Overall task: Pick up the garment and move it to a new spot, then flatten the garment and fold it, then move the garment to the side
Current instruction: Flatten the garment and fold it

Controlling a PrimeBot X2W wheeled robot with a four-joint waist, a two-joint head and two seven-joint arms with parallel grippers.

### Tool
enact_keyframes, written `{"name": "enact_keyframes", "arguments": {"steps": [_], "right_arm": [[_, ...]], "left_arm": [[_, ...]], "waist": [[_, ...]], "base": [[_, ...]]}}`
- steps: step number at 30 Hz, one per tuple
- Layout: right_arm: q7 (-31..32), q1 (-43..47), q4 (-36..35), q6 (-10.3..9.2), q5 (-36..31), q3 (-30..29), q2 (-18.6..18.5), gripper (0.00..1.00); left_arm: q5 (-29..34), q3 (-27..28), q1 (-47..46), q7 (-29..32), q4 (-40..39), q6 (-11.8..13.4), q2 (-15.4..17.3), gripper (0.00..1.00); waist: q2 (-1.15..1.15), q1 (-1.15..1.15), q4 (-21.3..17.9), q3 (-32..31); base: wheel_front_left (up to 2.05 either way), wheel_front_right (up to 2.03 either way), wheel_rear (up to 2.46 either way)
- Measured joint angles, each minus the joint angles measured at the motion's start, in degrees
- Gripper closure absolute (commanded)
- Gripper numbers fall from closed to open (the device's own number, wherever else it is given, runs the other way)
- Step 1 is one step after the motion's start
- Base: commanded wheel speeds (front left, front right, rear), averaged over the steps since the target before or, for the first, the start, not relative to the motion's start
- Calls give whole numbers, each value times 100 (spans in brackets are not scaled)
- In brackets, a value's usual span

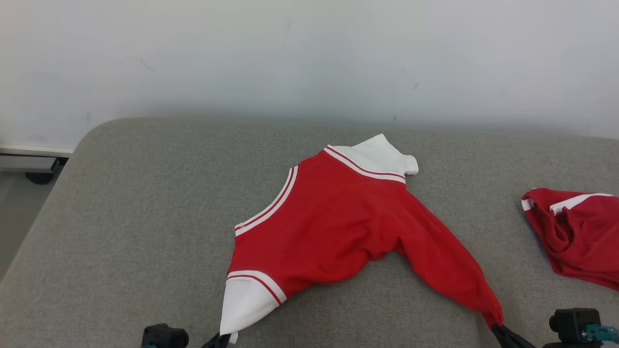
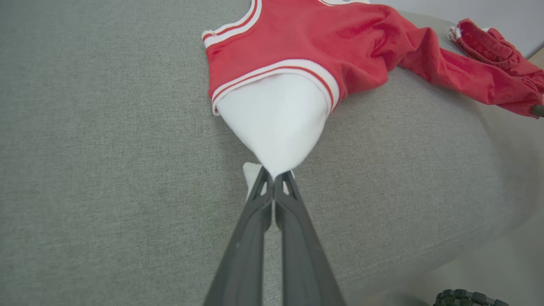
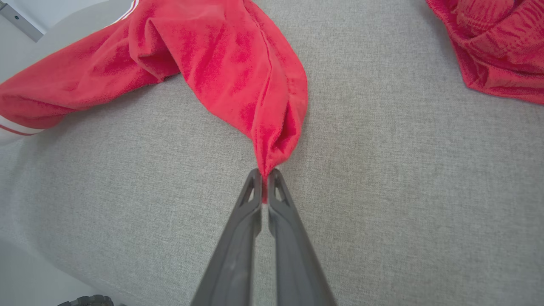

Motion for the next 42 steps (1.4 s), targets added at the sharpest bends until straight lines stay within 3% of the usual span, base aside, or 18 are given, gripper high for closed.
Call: {"name": "enact_keyframes", "arguments": {"steps": [26, 42], "right_arm": [[491, 174, -47, -224, 108, -34, -156, 100], [598, 162, -160, -275, 108, 29, -120, 100]], "left_arm": [[-347, -32, 110, 660, 1, 14, 70, 100], [-404, 15, 107, 704, -60, 20, 9, 100]], "waist": [[0, 0, 13, 89], [0, 0, 63, 170]], "base": [[0, 0, 0], [0, 0, 0]]}}
